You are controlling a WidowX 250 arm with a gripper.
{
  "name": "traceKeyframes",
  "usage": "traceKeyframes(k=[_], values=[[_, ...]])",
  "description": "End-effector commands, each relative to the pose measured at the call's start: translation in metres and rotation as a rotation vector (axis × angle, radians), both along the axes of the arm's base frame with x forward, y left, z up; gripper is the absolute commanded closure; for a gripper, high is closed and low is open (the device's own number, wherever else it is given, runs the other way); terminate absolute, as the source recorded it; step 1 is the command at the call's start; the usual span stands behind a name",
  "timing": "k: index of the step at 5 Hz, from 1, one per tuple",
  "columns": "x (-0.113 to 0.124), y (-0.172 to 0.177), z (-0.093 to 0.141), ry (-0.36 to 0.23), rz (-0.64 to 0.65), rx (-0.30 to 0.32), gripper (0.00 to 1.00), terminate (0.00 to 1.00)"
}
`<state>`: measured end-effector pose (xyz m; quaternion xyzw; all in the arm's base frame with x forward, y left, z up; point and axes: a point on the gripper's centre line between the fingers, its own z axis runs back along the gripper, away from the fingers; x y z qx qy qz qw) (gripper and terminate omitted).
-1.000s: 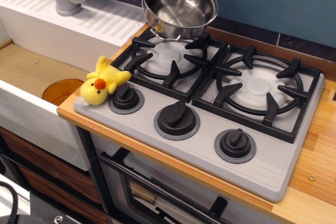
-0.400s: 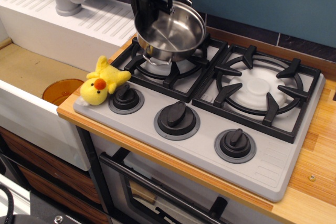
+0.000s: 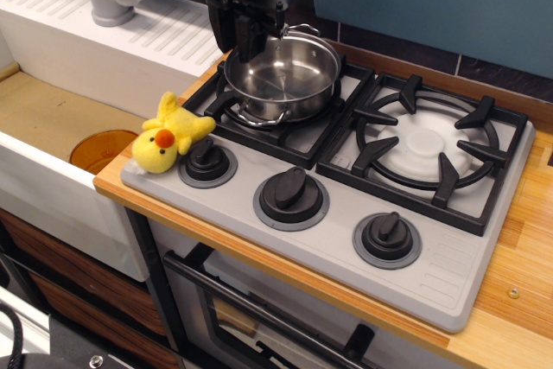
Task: Put pan on stove and put stuffedduck in pan
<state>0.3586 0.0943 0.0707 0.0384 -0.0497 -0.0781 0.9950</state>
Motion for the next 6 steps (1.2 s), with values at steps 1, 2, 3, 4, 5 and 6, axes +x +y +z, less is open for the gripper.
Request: traceKeyframes(k=[1,2,3,4,5,6], values=[[-0.005,-0.009,0.042,-0.048,-0.024,0.032,0.0,0.0],[-0.009,-0.009,0.061,-0.023,-0.036,0.084,0.0,0.0],[-0.009,-0.009,0.061,-0.023,-0.036,0.084,0.0,0.0],[-0.009,-0.009,0.061,-0.023,-0.036,0.084,0.0,0.0],[-0.009,-0.009,0.061,-0.023,-0.036,0.084,0.0,0.0],[-0.026,0.006,0.065,-0.069,0.015,0.048,0.0,0.0]])
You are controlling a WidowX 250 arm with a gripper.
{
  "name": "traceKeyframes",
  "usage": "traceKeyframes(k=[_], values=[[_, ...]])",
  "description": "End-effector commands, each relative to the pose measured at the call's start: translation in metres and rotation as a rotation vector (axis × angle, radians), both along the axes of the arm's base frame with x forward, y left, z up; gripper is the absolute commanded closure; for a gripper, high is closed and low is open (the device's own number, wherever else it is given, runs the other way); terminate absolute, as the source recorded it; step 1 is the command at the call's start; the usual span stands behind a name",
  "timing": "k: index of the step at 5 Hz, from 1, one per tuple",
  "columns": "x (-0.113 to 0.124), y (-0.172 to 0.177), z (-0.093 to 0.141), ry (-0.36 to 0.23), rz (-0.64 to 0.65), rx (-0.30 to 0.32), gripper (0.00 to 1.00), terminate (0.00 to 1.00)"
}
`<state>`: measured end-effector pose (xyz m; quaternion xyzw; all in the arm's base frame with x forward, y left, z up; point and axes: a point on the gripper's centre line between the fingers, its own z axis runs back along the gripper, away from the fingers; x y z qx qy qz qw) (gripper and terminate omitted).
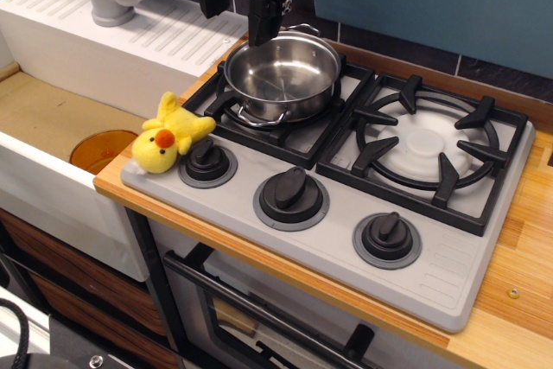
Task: Put pan on stove and put stuffedduck in pan
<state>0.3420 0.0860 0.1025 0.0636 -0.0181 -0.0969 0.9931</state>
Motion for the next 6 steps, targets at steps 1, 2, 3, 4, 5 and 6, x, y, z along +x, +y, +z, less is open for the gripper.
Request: traceKeyframes(k=[1,2,3,4,5,6], values=[[-0.026,0.022,0.042,-0.173,0.1,0.029,0.0,0.0],[-0.038,0.027,0.042,-0.19,0.119,0.033,0.0,0.0],[-0.053,0.034,0.029,-0.232,0.131,0.029,0.0,0.0],[-0.071,0.039,0.017,-0.254,0.146,0.019,0.0,0.0],[-0.09,0.04,0.009,-0.29,0.169,0.024,0.0,0.0],[-0.106,0.035,0.004,-0.314,0.187,0.033,0.0,0.0]])
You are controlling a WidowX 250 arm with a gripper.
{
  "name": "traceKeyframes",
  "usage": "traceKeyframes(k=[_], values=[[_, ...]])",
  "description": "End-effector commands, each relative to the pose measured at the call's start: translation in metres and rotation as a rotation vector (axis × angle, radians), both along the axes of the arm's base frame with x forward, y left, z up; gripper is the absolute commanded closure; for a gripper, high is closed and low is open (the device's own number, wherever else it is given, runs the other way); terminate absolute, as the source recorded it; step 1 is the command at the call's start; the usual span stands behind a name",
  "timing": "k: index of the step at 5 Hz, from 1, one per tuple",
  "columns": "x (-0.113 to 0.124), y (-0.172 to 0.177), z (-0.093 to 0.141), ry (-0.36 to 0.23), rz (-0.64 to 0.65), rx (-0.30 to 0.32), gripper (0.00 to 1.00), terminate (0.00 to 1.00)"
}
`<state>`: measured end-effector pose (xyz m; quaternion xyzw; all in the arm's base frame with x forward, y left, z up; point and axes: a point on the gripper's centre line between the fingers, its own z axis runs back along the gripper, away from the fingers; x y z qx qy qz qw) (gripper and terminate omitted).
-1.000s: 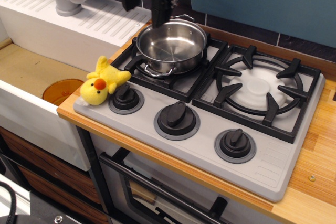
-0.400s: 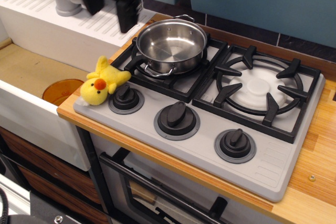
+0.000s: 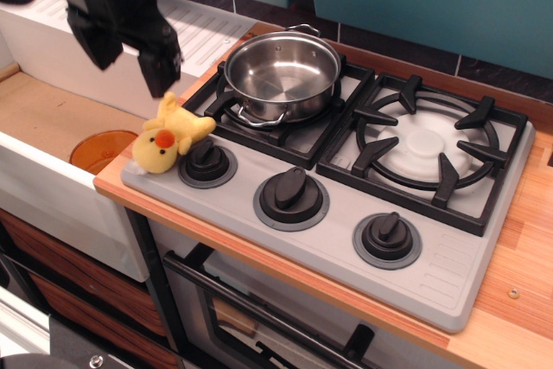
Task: Put pan on stove and put stuffedduck in pan
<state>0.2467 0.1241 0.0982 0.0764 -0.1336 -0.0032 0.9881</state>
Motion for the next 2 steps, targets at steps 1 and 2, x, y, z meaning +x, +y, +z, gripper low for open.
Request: traceKeyframes(k=[1,2], values=[[-0.015,-0.008,-0.002,-0.081,0.028,0.034,0.0,0.0],[-0.012,-0.011,-0.016,-0.116,0.02,0.016,0.0,0.0]])
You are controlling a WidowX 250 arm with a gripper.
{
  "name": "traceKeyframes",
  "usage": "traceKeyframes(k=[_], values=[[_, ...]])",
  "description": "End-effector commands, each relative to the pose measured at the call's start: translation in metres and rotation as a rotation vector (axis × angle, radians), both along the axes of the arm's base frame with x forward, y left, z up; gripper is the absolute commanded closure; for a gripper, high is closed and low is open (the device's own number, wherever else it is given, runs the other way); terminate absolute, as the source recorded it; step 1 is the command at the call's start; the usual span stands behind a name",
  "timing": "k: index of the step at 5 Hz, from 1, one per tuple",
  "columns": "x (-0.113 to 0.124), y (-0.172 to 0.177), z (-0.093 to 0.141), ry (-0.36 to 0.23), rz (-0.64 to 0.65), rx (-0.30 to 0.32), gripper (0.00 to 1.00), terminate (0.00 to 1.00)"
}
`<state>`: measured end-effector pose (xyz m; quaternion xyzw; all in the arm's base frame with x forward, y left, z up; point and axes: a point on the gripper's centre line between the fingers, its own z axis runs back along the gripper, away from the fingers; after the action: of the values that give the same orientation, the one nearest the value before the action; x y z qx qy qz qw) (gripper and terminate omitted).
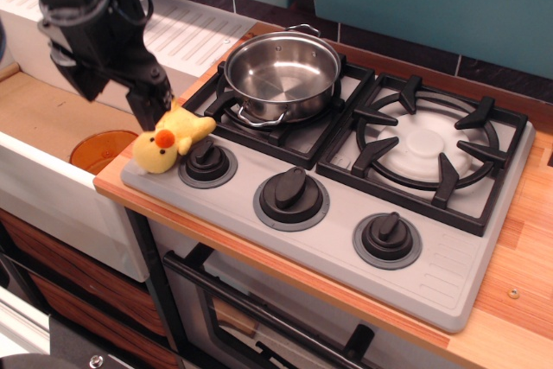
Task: Put pan on stove and put stuffedduck in pan
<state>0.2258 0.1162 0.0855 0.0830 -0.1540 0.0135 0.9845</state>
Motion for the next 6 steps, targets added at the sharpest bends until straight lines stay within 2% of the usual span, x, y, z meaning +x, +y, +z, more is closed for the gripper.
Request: traceKeyframes(k=[1,2,3,5,6], values=[[0.017,-0.005,-0.02,-0.104,-0.019,-0.027,0.0,0.0],[0.028,-0.006,-0.037,-0.13,-0.025,-0.039,0.0,0.0],[0.037,-0.002,-0.048,-0.114,-0.023,-0.035,0.0,0.0],[0.038,-0.001,-0.058,-0.085,-0.012,-0.043,0.0,0.0],[0.039,-0.006,-0.059,-0.058,0.005,-0.051,1.0,0.0]])
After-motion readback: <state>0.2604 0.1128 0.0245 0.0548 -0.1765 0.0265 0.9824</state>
